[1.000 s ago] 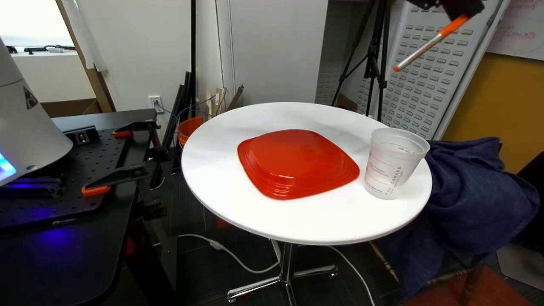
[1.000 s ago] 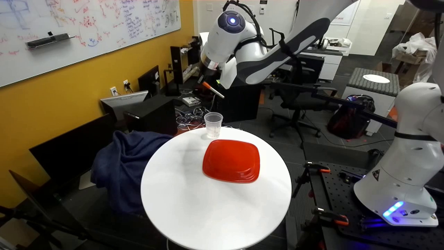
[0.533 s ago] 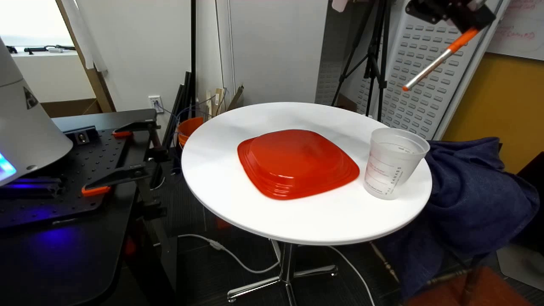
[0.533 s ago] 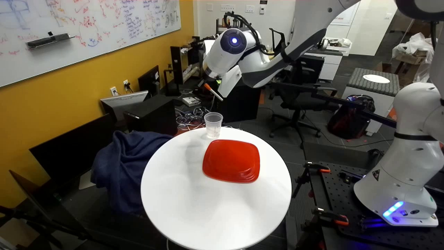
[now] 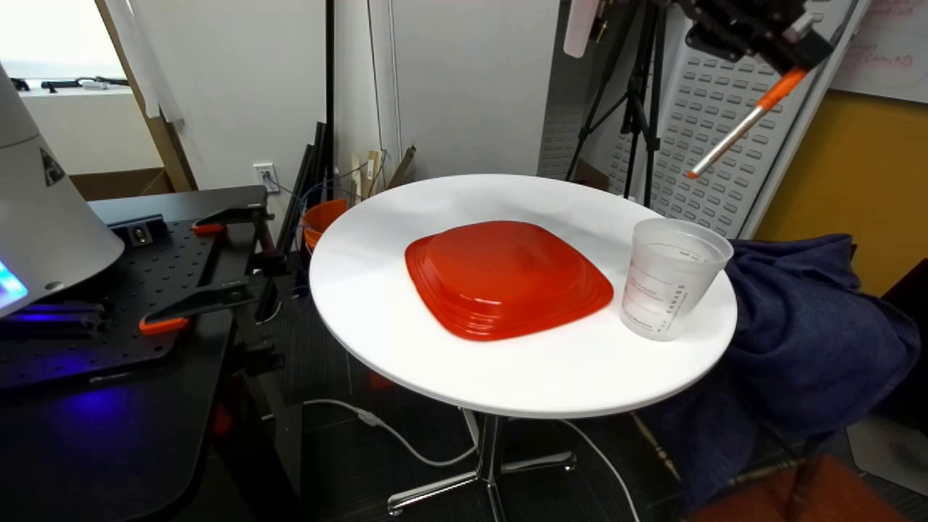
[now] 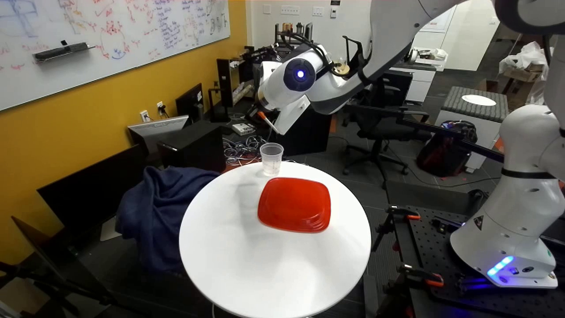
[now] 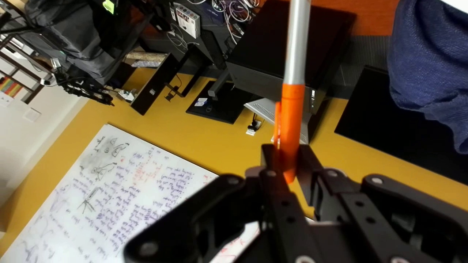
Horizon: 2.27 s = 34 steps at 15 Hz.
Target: Place the pen in the cup
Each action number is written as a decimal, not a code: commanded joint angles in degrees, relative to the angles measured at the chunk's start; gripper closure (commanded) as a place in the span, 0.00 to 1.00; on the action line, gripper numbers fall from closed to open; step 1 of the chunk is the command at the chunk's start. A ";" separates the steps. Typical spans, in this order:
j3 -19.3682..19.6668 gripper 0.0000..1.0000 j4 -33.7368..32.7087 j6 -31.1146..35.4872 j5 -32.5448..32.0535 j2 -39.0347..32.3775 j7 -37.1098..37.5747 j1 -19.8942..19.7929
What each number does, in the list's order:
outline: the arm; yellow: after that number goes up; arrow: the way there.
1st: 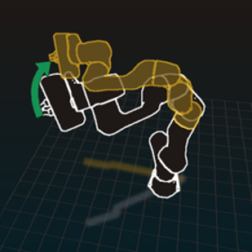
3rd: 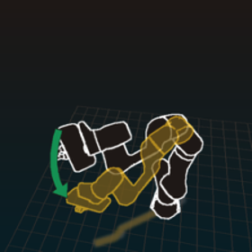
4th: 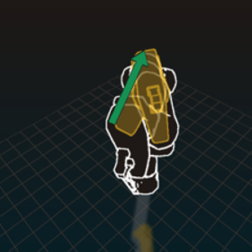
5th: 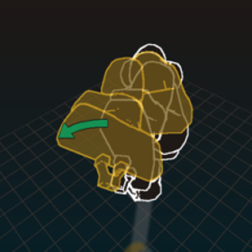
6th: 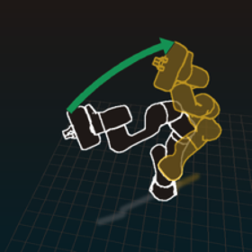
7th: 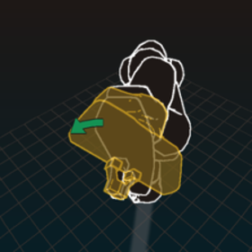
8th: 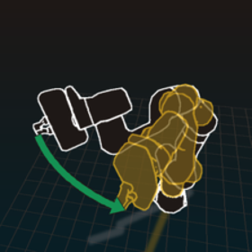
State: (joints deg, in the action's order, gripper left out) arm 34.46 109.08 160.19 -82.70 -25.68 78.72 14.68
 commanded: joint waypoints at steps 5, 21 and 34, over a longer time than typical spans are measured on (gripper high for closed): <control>0.73 0.95 -1.61 -1.03 -15.14 -2.85 21.24 1.24; -2.18 0.95 -0.56 -6.42 -37.07 -5.62 52.39 0.65; -2.62 0.34 0.43 -8.53 -37.71 -7.70 58.28 0.85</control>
State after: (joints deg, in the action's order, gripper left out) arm 31.95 108.90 153.74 -118.76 -33.59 134.37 15.08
